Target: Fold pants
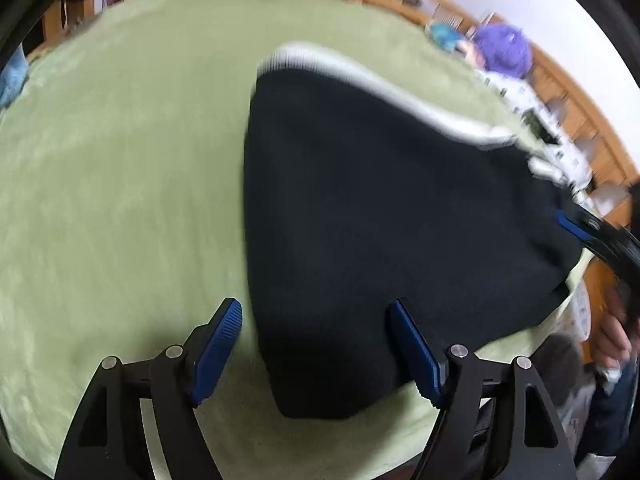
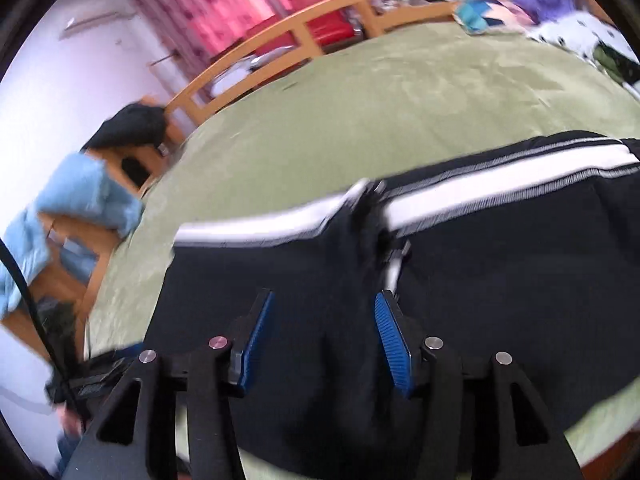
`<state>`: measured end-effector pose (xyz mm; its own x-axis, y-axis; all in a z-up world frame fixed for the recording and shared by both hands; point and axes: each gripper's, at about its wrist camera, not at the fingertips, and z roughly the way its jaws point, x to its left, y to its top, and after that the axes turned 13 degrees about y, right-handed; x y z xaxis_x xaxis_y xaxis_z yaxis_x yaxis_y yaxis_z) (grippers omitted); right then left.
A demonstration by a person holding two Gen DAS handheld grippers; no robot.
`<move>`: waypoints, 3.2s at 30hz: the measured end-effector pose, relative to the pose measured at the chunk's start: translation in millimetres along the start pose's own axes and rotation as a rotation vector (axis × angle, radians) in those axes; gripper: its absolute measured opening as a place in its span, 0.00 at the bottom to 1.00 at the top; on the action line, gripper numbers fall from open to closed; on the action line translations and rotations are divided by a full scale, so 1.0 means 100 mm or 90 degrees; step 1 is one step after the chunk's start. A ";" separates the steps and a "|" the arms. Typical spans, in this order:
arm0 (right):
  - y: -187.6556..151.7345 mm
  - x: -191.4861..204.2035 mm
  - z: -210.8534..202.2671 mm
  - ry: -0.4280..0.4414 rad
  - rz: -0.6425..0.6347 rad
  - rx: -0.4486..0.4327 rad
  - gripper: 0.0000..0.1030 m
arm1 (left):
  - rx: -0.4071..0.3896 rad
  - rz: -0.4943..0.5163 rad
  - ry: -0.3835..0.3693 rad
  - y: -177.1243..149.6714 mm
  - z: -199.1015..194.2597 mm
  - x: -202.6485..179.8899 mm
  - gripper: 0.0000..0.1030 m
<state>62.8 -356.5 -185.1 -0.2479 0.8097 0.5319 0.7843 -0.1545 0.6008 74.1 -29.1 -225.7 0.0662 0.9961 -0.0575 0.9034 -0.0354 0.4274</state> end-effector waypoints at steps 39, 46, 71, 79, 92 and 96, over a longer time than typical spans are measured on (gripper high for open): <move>0.65 -0.74 0.59 -0.012 0.091 0.031 0.28 | 0.012 -0.098 -0.049 0.01 -0.04 0.30 0.74; 0.20 -0.39 -0.06 0.004 0.067 -0.024 0.49 | 0.015 -0.102 -0.041 -0.05 -0.06 0.22 0.74; -0.47 -0.85 -1.73 -0.157 0.166 -0.121 0.49 | -0.214 0.001 -0.121 0.65 -1.63 -0.92 0.18; -0.74 -1.24 -2.48 -0.209 0.230 -0.152 0.49 | -0.270 0.137 -0.142 1.17 -2.00 -2.70 0.15; -1.09 -1.71 -2.62 -0.257 0.286 -0.133 0.49 | -0.168 0.248 -0.239 1.01 -1.22 -4.06 0.51; -0.73 -1.74 -2.54 -0.216 0.236 -0.161 0.49 | -0.177 0.187 -0.210 1.08 -1.12 -3.37 0.68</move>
<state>-95.8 -630.0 -169.7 0.2485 0.8052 0.5384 0.6126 -0.5612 0.5566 101.9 -359.9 -58.7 0.4708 0.8676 -0.1603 0.6822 -0.2428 0.6897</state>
